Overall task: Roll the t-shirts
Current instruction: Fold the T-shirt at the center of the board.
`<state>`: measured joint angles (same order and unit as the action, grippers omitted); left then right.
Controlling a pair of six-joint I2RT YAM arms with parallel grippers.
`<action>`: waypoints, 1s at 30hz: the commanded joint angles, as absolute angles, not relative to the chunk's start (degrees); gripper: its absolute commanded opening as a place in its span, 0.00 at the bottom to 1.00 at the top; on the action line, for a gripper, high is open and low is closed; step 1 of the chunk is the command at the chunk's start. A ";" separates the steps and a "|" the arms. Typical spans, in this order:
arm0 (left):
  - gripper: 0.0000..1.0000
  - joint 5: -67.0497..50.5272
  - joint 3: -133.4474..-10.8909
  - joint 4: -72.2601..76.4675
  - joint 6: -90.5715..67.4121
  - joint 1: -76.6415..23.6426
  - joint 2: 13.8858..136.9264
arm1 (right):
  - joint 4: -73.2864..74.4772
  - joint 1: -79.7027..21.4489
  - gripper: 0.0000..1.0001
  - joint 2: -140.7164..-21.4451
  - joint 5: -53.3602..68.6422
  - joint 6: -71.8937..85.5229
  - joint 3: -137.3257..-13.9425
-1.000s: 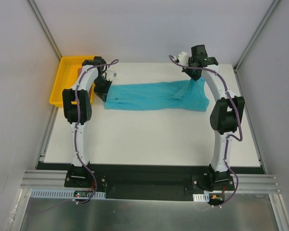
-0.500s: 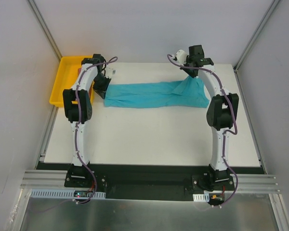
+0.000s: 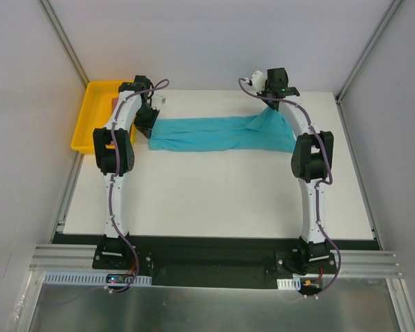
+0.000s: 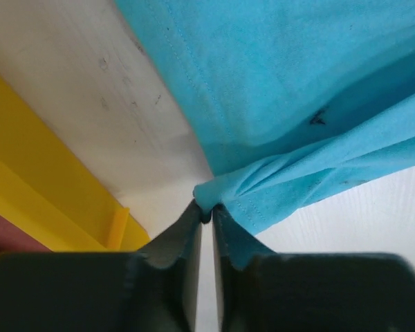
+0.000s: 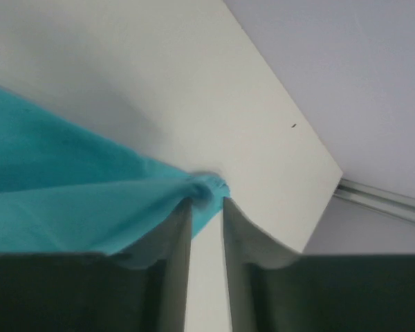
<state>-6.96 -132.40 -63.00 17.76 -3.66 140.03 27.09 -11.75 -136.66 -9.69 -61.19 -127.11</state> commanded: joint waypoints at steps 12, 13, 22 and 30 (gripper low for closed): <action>0.48 -11.51 -123.23 -64.68 14.41 -4.22 129.46 | 41.73 -6.43 0.76 -119.97 -4.86 -45.17 -114.44; 0.47 -11.43 -122.44 -65.12 14.50 -4.22 129.98 | 43.58 -5.72 0.76 -119.88 -3.62 -45.26 -113.56; 0.43 -12.31 -122.87 -65.65 14.94 -4.31 134.21 | 57.47 1.40 0.70 -122.96 10.09 -49.39 -112.59; 0.36 -12.13 -123.75 -66.00 15.82 -4.57 137.19 | 59.41 1.67 0.64 -126.12 12.39 -52.38 -110.56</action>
<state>-11.75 -121.75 -63.77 15.53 -3.81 135.81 55.64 2.09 -124.20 8.71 -50.33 -110.04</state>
